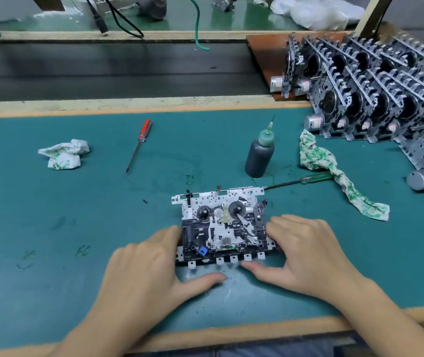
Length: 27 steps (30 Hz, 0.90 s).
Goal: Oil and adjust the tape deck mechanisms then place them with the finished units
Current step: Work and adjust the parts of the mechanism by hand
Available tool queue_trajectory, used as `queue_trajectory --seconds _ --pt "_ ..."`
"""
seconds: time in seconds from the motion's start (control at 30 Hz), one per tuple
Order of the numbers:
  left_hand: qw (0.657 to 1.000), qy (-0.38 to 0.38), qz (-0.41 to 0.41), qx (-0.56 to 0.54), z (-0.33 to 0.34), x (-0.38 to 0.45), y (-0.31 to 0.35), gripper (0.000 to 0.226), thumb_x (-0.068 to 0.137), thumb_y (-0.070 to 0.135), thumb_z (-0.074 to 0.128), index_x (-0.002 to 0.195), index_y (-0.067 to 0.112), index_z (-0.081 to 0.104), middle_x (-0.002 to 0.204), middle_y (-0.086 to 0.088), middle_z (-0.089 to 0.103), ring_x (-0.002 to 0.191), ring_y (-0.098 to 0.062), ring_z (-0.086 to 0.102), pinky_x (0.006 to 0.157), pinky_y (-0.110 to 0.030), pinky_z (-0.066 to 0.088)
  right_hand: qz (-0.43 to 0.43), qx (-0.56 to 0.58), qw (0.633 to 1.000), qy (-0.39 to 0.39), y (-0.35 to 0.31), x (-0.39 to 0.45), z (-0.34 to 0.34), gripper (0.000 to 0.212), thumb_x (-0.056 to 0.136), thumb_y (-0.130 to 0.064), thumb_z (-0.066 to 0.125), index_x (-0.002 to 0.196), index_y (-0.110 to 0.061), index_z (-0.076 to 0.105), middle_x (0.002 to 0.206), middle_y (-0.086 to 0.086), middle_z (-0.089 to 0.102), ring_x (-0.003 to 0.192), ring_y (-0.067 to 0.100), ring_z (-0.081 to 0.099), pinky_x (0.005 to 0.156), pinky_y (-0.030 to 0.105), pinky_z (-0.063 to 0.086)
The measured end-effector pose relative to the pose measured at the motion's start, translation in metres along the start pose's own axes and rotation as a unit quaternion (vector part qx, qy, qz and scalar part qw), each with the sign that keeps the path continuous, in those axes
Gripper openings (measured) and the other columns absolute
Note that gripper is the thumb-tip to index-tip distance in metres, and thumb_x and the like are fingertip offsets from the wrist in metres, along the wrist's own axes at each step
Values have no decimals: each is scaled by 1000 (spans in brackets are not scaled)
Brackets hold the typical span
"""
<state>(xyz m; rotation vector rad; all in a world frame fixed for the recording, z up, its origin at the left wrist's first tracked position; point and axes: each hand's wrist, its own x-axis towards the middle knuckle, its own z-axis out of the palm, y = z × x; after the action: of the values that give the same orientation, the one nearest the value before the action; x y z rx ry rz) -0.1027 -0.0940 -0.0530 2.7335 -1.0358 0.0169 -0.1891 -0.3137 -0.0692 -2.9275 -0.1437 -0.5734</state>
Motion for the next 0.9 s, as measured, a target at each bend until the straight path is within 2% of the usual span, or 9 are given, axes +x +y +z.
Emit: queue_trajectory --seconds 0.13,0.27,0.37,0.5,0.7,0.8,0.9 --pt "996 78 21 -23 9 5 1 59 61 82 40 53 24 43 42 3 49 36 -22 53 36 -23 26 -14 -22 1000 -9 1 -2 1 56 75 -64 49 52 -13 44 50 -2 42 45 19 44 42 22 23" --pt "989 137 43 -42 14 5 4 58 61 78 48 55 25 25 34 2 37 28 -20 43 36 -21 26 -12 -37 999 9 -1 -2 3 54 77 -60 46 51 -13 46 50 -1 44 45 19 46 40 21 26" --pt "985 167 30 -26 18 7 3 62 60 76 48 46 19 29 31 -1 32 24 -19 38 39 -19 23 -13 -25 1000 4 -2 -3 3 54 75 -62 49 52 -14 45 52 -1 43 46 18 44 44 22 24" --pt "983 183 24 -13 22 10 3 66 61 75 47 40 13 35 30 -2 29 23 -18 36 37 -19 24 -14 -3 1000 -13 -2 -5 2 57 68 -69 51 54 -14 43 53 -2 42 47 17 41 49 23 21" --pt "985 142 89 -39 20 12 -9 69 62 80 50 45 16 33 33 2 31 27 -15 37 33 -21 24 -8 -30 999 21 -2 -3 8 51 77 -57 49 52 -12 47 50 1 44 43 21 45 38 23 34" --pt "985 144 83 -46 19 12 -6 64 60 81 51 52 22 27 34 4 31 28 -16 38 34 -21 24 -5 -32 999 27 -3 -3 10 51 78 -57 48 52 -12 47 50 1 44 43 21 46 38 23 35" --pt "984 164 52 -44 21 13 -2 65 61 79 52 45 19 32 32 2 30 26 -17 37 34 -21 24 -10 -19 1000 22 -2 -3 9 51 77 -58 49 53 -13 46 50 1 43 44 20 45 40 22 33"
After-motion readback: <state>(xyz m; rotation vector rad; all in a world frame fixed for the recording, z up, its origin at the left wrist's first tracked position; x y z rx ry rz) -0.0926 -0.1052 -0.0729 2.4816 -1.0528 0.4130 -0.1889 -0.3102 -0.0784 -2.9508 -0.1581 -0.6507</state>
